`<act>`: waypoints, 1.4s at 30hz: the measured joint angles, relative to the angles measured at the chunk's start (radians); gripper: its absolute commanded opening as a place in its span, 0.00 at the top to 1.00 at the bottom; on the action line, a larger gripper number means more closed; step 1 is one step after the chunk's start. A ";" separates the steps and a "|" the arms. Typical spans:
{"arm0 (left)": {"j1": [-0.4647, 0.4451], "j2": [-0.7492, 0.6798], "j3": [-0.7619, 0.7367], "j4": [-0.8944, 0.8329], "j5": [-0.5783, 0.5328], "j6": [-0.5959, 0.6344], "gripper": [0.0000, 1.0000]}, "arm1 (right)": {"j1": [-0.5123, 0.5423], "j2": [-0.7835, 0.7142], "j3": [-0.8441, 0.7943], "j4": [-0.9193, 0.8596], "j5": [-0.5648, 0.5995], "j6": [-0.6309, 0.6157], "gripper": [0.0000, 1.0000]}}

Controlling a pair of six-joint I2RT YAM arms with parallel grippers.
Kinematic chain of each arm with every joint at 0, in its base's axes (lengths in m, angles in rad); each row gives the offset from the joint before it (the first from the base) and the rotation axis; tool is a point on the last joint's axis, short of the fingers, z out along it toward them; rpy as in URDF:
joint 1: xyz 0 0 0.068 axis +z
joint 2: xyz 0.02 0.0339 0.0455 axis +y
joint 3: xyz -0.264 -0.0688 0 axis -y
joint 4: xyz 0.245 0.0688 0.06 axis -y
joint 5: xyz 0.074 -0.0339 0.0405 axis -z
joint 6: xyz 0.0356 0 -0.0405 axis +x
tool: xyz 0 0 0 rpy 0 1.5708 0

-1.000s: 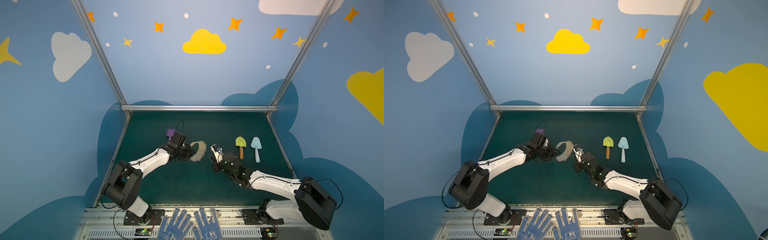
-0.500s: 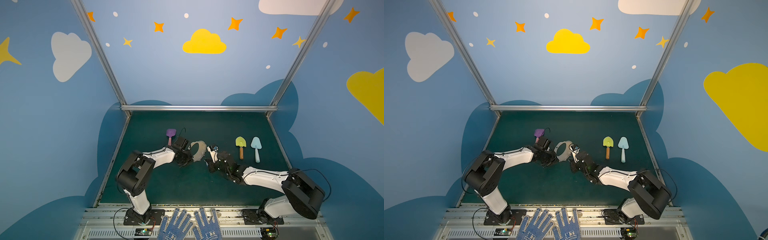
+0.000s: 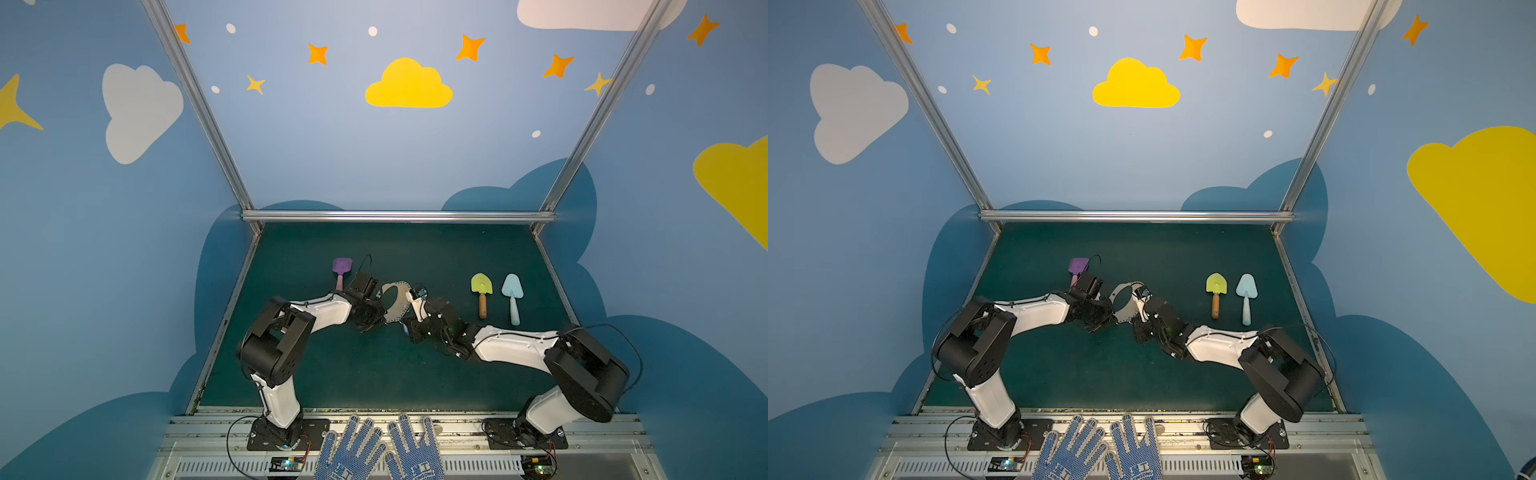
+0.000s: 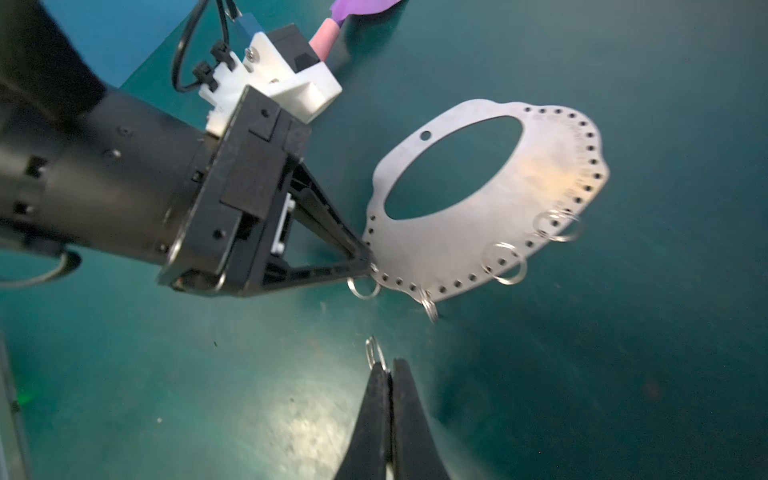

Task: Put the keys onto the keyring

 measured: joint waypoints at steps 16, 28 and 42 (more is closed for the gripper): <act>0.003 -0.010 -0.014 0.082 -0.010 -0.030 0.96 | -0.033 0.217 0.262 -0.240 -0.110 0.156 1.00; 0.005 -0.031 -0.029 0.113 -0.012 -0.048 0.96 | -0.070 0.272 0.325 -0.320 -0.160 0.241 1.00; 0.004 -0.031 -0.039 0.141 -0.006 -0.068 0.96 | -0.087 0.279 0.327 -0.318 -0.190 0.275 1.00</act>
